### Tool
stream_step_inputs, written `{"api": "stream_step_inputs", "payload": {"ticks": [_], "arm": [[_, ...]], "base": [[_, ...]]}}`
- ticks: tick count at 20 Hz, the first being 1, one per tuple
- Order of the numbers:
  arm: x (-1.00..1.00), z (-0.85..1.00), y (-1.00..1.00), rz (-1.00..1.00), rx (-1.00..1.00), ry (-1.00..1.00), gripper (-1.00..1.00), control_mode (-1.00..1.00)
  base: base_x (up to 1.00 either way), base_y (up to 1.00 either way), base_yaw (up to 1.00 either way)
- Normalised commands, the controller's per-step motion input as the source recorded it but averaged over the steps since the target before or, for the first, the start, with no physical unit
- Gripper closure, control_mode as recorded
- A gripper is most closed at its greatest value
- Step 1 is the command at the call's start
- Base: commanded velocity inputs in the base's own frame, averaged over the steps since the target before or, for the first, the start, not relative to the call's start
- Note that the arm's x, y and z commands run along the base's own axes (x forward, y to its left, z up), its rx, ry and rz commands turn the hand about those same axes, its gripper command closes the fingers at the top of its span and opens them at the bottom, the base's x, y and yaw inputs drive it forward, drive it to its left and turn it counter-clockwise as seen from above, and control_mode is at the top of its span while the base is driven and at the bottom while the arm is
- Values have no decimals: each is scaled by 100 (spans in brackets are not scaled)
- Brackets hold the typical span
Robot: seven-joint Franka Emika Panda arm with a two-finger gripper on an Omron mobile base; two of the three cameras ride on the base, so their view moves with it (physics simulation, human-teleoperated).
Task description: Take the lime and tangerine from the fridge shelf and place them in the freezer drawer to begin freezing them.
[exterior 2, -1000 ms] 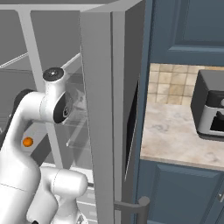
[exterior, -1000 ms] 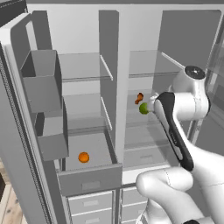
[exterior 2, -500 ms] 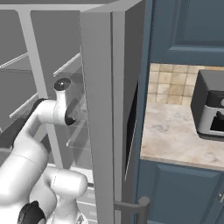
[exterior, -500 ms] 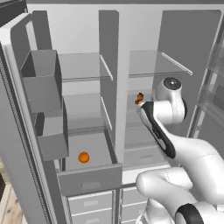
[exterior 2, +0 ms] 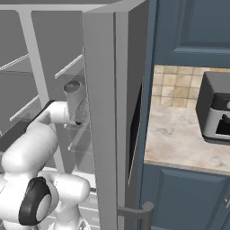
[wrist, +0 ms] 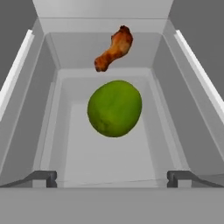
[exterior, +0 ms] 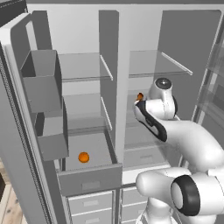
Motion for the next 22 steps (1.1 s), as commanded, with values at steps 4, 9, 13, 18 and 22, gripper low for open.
{"api": "stream_step_inputs", "payload": {"ticks": [4,9,13,18,22], "arm": [[46,-26,0,0,0,0,-100,-100],[47,-29,0,0,0,0,-100,-100],[41,-24,0,0,0,0,-100,-100],[34,-15,0,0,0,0,-100,-100],[9,-20,-4,0,0,0,100,-100]], "base": [[0,0,0],[0,0,0],[0,0,0],[0,0,0],[0,0,0]]}}
